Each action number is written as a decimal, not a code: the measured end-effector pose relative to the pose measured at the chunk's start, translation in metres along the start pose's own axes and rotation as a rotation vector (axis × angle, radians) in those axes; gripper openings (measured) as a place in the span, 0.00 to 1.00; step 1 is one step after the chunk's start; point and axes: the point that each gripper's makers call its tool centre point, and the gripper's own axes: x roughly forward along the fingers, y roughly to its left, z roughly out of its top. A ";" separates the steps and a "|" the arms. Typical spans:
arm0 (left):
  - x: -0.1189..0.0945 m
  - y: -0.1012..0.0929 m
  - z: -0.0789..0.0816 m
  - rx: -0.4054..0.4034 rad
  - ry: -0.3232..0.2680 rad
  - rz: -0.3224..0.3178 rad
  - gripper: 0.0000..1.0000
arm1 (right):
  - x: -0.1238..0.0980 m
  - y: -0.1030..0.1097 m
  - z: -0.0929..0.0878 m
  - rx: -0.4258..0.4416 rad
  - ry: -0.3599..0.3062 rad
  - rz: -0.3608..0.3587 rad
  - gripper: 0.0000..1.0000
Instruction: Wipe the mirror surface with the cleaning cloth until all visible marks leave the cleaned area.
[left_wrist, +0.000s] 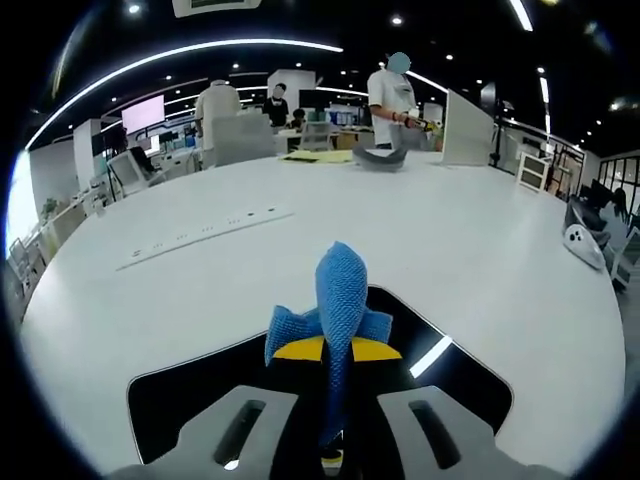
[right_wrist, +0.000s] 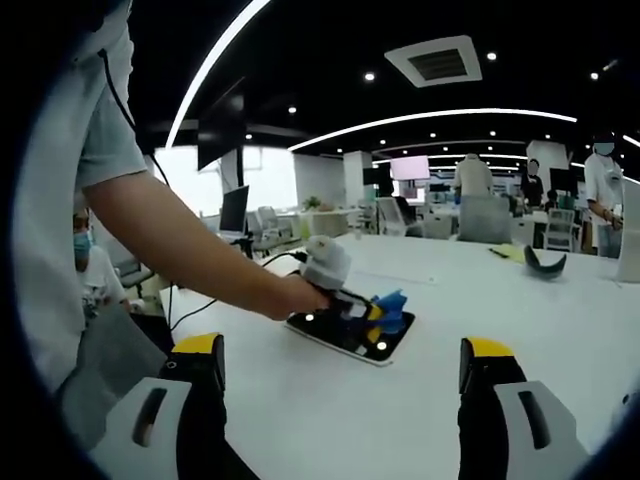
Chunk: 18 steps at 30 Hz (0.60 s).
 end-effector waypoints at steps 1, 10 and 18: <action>0.000 -0.001 0.000 -0.001 -0.001 -0.001 0.05 | 0.000 0.000 0.000 0.002 0.000 0.001 0.97; 0.001 -0.007 0.001 0.003 -0.005 -0.010 0.05 | 0.000 0.001 -0.001 0.002 0.005 0.004 0.96; 0.002 -0.010 0.002 0.001 -0.010 -0.019 0.05 | -0.001 0.000 -0.001 0.001 0.006 0.002 0.96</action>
